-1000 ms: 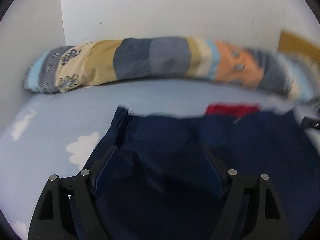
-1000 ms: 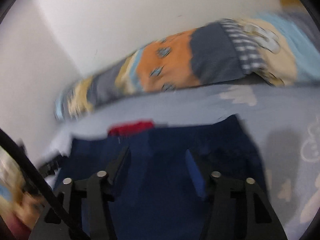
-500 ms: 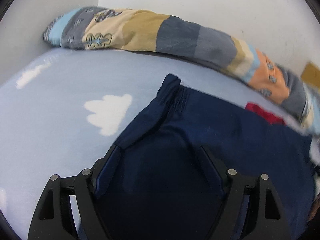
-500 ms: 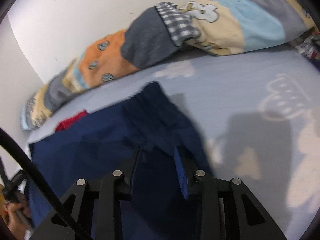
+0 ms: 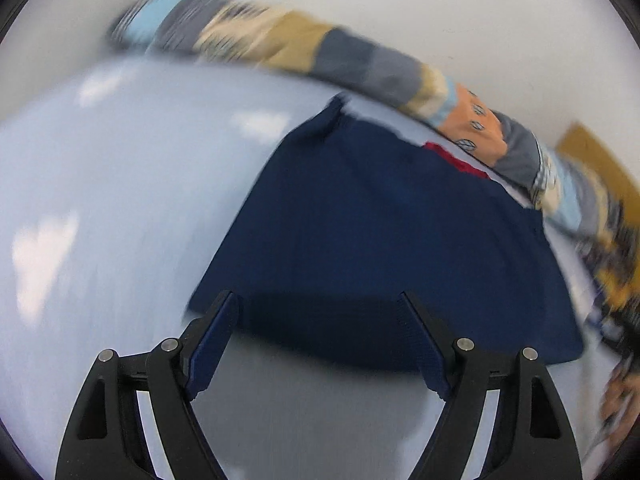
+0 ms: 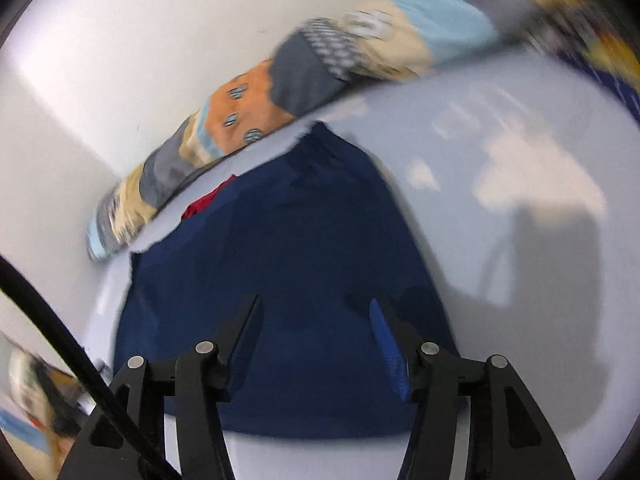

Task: Fold large clothes

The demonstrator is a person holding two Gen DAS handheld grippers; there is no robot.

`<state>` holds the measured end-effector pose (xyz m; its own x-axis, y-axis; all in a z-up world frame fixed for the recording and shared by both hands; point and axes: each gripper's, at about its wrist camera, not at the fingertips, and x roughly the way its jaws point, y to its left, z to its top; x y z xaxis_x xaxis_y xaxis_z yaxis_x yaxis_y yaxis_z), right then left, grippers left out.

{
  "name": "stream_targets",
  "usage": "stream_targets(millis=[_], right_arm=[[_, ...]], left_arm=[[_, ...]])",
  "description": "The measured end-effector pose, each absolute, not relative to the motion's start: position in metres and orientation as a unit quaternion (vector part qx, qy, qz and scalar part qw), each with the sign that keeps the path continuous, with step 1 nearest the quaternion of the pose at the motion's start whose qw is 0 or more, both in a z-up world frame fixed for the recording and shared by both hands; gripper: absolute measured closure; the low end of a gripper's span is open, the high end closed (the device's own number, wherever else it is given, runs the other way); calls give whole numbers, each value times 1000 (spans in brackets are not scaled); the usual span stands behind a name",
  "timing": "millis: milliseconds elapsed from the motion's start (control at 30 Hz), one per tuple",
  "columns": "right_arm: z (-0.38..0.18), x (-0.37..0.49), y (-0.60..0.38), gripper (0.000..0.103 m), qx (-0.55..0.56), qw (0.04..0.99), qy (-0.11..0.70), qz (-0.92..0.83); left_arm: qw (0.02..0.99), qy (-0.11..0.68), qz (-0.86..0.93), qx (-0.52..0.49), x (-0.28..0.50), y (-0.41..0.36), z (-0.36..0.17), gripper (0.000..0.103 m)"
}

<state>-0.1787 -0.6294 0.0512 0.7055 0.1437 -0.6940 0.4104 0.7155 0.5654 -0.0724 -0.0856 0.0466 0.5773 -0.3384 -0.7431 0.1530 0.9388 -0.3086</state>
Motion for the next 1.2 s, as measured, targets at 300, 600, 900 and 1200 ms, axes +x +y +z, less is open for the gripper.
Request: stream_targets(millis=[300,600,900,1200], right_arm=[[18,-276,-668,41,524,765,354,-122],[11,-263,-634,41,537,752,369,-95],[19,-255,-625,41,513,771,360,-112],[40,-243,-619,41,471,807,342,-99]], left_arm=[[847,461,-149,-218,-136,-35,22,23],[838,465,-149,-244,-131,-38,24,23],[840,466,-134,-245,-95,-53,25,23],[852,461,-117,-219,-75,-67,23,23]])
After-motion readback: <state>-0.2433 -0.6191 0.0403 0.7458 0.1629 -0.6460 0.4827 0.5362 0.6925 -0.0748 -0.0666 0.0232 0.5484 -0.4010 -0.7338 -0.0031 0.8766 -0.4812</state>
